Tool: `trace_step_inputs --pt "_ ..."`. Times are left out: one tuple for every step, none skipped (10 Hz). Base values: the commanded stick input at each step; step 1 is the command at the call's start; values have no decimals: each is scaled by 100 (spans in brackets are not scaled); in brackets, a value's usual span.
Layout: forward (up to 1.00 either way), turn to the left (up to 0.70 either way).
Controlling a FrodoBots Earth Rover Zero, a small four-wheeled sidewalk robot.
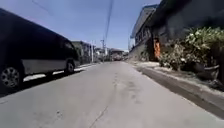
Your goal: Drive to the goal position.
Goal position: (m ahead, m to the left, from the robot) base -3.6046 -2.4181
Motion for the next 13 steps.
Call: trace_step_inputs --pt "100 2" --pt "100 2" --pt "100 1" --pt "100 -10" --pt "100 -24" --pt "100 -37" --pt "100 -38" --pt "100 -38" --pt "100 -31" --pt "100 -12" --pt "100 2" --pt "100 2" --pt "100 2"
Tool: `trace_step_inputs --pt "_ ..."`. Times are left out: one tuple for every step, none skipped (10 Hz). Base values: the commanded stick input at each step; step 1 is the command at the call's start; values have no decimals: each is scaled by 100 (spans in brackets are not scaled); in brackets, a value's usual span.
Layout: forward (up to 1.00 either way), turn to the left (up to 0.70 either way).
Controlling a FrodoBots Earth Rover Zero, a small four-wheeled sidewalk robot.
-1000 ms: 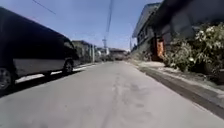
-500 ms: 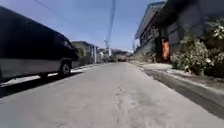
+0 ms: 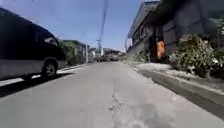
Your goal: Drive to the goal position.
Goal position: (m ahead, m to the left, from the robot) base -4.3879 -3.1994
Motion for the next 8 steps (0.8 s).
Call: trace_step_inputs --pt "100 2" --pt "100 2" --pt "100 2" --pt "100 2" --pt "100 2" --pt "100 2" --pt "100 2" --pt "100 2"
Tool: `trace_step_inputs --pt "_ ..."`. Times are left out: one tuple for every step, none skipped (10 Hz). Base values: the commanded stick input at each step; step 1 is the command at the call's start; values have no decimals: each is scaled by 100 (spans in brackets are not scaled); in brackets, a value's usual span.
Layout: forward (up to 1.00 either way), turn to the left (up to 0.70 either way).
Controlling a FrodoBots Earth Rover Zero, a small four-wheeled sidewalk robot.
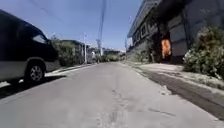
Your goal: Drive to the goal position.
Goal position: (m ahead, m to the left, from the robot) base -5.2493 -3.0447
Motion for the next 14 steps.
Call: trace_step_inputs --pt "100 2" --pt "100 2" --pt "100 2" --pt "100 2" --pt "100 2" --pt "100 2" --pt "100 2" --pt "100 2" --pt "100 2" --pt "100 2" --pt "100 2" --pt "100 2" --pt "100 2" --pt "100 2"
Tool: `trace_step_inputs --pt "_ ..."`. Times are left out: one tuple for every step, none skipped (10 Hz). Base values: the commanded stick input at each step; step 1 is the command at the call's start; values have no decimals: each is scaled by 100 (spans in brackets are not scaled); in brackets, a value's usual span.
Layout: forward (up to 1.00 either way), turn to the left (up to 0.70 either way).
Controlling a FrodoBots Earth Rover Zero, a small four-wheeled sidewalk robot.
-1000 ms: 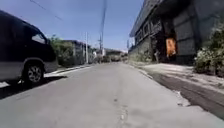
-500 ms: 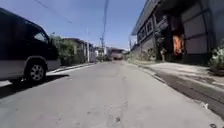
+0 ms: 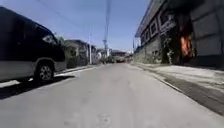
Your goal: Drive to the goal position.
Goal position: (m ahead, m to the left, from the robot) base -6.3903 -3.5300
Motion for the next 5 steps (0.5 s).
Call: trace_step_inputs --pt "100 -10" --pt "100 -32" --pt "100 -35" --pt "100 -37" --pt "100 -38"
